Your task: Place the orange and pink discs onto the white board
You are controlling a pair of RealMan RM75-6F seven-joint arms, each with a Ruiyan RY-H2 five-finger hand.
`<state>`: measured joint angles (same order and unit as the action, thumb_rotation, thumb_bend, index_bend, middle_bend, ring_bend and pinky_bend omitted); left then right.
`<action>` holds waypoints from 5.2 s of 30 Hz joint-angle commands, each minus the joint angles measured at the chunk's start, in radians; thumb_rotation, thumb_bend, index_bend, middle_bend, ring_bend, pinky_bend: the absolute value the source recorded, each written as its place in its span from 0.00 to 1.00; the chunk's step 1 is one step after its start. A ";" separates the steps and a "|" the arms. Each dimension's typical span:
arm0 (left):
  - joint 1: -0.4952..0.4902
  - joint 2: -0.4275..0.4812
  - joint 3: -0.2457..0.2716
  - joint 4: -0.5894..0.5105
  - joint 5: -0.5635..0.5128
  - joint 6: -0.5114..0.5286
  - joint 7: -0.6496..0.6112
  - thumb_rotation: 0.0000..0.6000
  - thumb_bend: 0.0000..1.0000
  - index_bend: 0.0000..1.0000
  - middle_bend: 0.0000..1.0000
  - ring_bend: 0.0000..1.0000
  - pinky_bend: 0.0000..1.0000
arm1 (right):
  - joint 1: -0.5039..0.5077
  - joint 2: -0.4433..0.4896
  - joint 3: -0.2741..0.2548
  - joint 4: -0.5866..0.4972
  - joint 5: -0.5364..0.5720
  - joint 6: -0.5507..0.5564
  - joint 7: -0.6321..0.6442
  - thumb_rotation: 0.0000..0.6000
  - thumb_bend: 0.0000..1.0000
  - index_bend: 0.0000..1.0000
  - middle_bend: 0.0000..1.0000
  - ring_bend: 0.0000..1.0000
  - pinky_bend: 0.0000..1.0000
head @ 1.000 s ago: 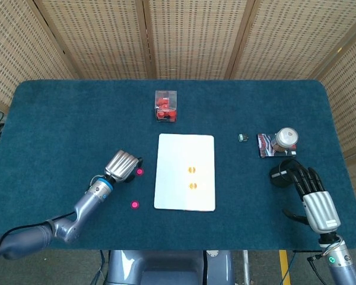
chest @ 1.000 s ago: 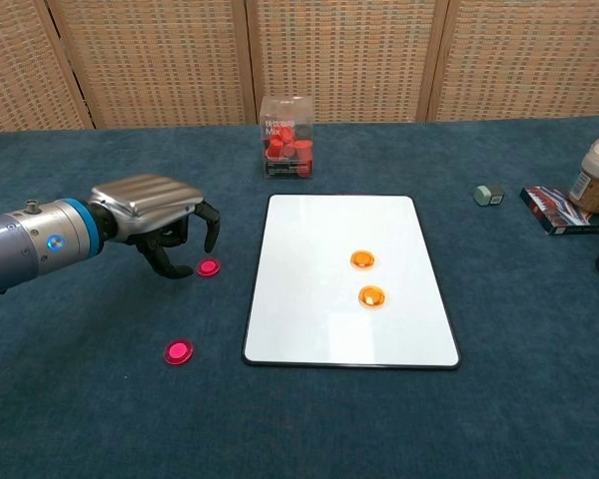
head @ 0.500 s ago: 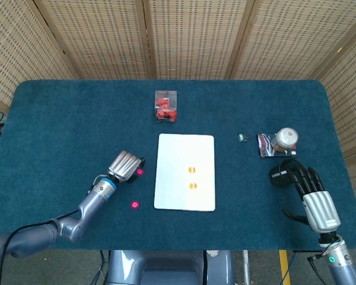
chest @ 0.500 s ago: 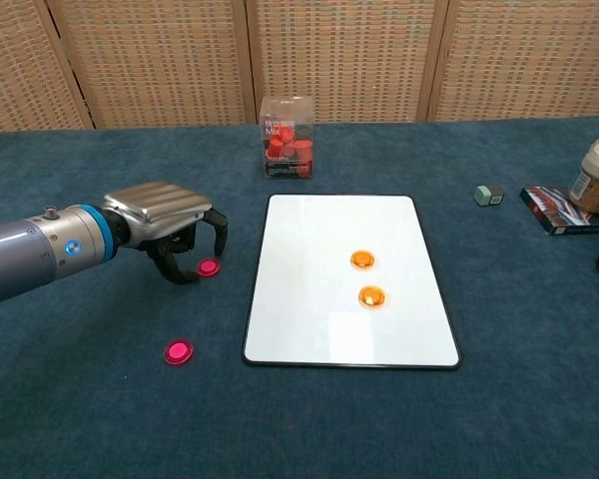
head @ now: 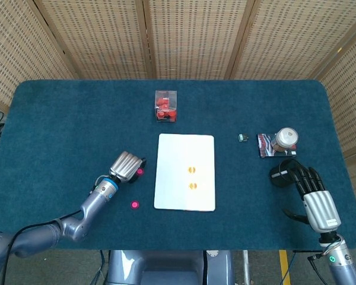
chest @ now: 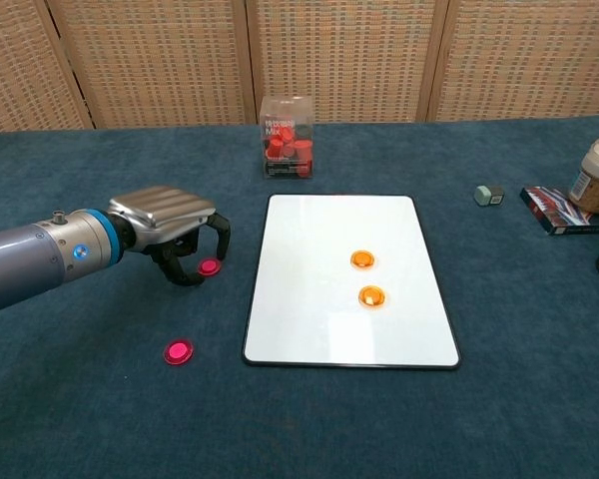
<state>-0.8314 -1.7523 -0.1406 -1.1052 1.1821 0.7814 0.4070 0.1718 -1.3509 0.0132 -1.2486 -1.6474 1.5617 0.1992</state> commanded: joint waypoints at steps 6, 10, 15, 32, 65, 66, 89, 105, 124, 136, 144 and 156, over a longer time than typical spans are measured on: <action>-0.002 -0.004 0.005 0.007 -0.003 0.004 -0.005 1.00 0.36 0.51 1.00 1.00 0.89 | 0.000 0.000 0.003 -0.001 0.002 -0.003 0.001 1.00 0.00 0.00 0.00 0.00 0.00; -0.002 0.001 0.005 0.002 0.001 0.011 -0.012 1.00 0.36 0.52 1.00 1.00 0.88 | 0.000 0.001 0.004 -0.002 0.003 -0.005 0.003 1.00 0.00 0.00 0.00 0.00 0.00; -0.004 0.017 0.006 -0.015 0.007 0.021 -0.011 1.00 0.36 0.52 1.00 1.00 0.88 | 0.000 0.002 0.004 -0.003 0.003 -0.008 0.003 1.00 0.00 0.00 0.00 0.00 0.00; -0.132 -0.036 -0.097 -0.074 -0.142 -0.024 0.107 1.00 0.36 0.52 1.00 1.00 0.88 | 0.006 -0.001 0.005 0.006 0.004 -0.025 0.012 1.00 0.00 0.00 0.00 0.00 0.00; 0.055 0.290 0.168 -0.307 0.298 0.210 -0.260 1.00 0.35 0.39 1.00 1.00 0.88 | 0.006 -0.006 0.003 0.003 0.005 -0.033 -0.013 1.00 0.00 0.00 0.00 0.00 0.00; 0.071 0.302 0.195 -0.300 0.331 0.229 -0.280 1.00 0.35 0.39 1.00 1.00 0.88 | 0.005 -0.006 0.003 0.001 0.005 -0.032 -0.015 1.00 0.00 0.00 0.00 0.00 0.00; 0.145 0.233 0.308 -0.176 0.533 0.287 -0.337 1.00 0.34 0.39 1.00 1.00 0.88 | 0.005 -0.004 0.005 -0.005 0.009 -0.036 -0.023 1.00 0.00 0.00 0.00 0.00 0.00; 0.148 0.180 0.294 -0.124 0.548 0.278 -0.335 1.00 0.34 0.31 1.00 1.00 0.88 | 0.004 -0.004 0.005 -0.006 0.008 -0.037 -0.027 1.00 0.00 0.00 0.00 0.00 0.00; 0.154 0.137 0.292 -0.085 0.552 0.258 -0.319 1.00 0.34 0.31 1.00 1.00 0.88 | 0.004 -0.001 0.007 -0.007 0.011 -0.037 -0.022 1.00 0.00 0.00 0.00 0.00 0.00; 0.159 0.128 0.287 -0.079 0.541 0.249 -0.304 1.00 0.36 0.46 1.00 1.00 0.89 | 0.004 -0.001 0.007 -0.006 0.013 -0.038 -0.021 1.00 0.00 0.00 0.00 0.00 0.00; 0.157 0.139 0.277 -0.087 0.541 0.260 -0.309 1.00 0.36 0.48 1.00 1.00 0.88 | 0.004 0.000 0.008 -0.007 0.013 -0.039 -0.019 1.00 0.00 0.00 0.00 0.00 0.00; 0.092 0.159 0.167 -0.168 0.477 0.217 -0.280 1.00 0.36 0.49 1.00 1.00 0.88 | 0.004 0.000 0.007 -0.009 0.011 -0.040 -0.022 1.00 0.00 0.00 0.00 0.00 0.00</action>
<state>-0.7255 -1.5904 0.0451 -1.2590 1.6767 1.0153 0.1232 0.1759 -1.3508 0.0197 -1.2577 -1.6360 1.5214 0.1773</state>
